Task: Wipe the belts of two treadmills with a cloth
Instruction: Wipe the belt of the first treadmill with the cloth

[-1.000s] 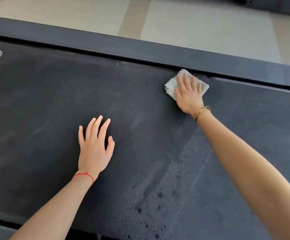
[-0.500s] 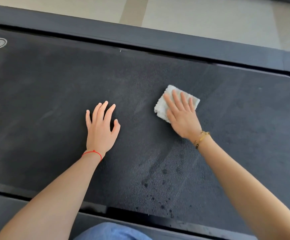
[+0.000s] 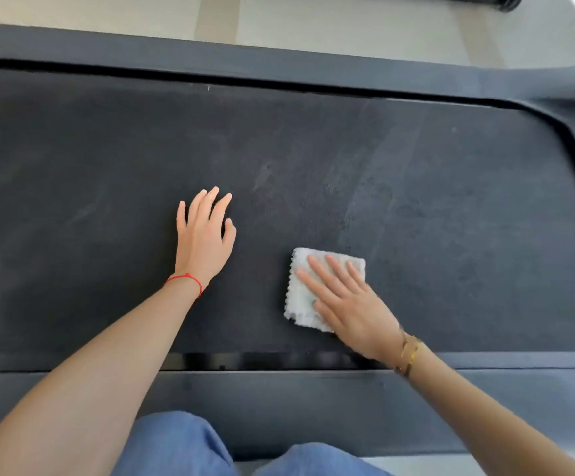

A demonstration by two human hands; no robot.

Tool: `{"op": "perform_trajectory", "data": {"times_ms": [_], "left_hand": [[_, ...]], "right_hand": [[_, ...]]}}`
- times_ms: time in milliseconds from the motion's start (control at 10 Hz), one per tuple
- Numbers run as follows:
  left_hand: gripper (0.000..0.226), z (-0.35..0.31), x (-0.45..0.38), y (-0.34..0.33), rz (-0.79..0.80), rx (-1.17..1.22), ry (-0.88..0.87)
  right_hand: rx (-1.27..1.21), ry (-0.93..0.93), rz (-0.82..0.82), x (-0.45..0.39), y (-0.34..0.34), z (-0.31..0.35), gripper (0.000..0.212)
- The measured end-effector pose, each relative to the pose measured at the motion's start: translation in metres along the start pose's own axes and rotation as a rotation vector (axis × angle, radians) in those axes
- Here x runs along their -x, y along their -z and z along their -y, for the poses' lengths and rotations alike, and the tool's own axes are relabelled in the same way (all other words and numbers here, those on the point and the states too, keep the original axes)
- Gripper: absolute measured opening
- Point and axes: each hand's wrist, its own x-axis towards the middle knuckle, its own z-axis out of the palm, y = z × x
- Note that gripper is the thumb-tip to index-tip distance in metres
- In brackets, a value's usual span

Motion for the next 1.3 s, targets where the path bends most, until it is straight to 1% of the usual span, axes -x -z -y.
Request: {"op": "perform_trajectory", "data": {"times_ms": [100,200,300,400,500,600,700,800,900,1000,1100,1200,1300], "left_hand": [[0.049,0.004,0.027,0.005,0.043,-0.016,-0.043],[0.049,0.01,0.039,0.008,0.054,-0.015,-0.073],[0.048,0.011,0.037,0.006,0.034,-0.001,-0.057],[0.047,0.014,0.038,0.004,0.018,0.017,-0.068],[0.047,0.016,0.038,0.003,0.011,0.034,-0.069],[0.047,0.016,0.038,0.004,0.013,0.039,-0.077],[0.046,0.017,0.04,0.005,0.011,0.041,-0.076],[0.046,0.017,0.04,0.006,0.012,0.03,-0.083],[0.046,0.016,0.039,0.006,0.005,0.034,-0.084],[0.046,0.015,0.039,0.005,0.007,0.029,-0.085],[0.046,0.016,0.039,0.004,0.007,0.025,-0.087],[0.046,0.017,0.04,0.004,0.005,0.023,-0.092],[0.047,0.017,0.04,0.005,0.01,0.02,-0.084]], "right_hand": [[-0.066,-0.311,-0.001,-0.008,0.012,-0.027,0.055],[-0.077,-0.343,-0.006,-0.017,0.008,0.007,0.055],[-0.061,-0.128,0.021,-0.013,-0.01,0.071,0.055],[-0.068,0.026,0.05,-0.013,-0.023,0.118,0.055],[-0.06,0.054,0.038,-0.005,-0.023,0.114,0.054],[-0.038,-0.048,0.008,0.025,-0.018,0.081,0.055],[-0.059,-0.276,-0.018,0.073,-0.013,0.031,0.055],[-0.122,-0.511,-0.022,0.106,-0.006,-0.005,0.055],[-0.133,-0.586,-0.032,0.097,-0.007,0.002,0.057],[-0.084,-0.463,-0.012,0.071,-0.01,0.037,0.061],[-0.065,-0.26,-0.018,0.042,-0.022,0.078,0.06],[-0.075,-0.17,-0.026,0.041,-0.026,0.08,0.059],[-0.085,-0.334,-0.054,0.079,-0.022,0.031,0.061]]}}
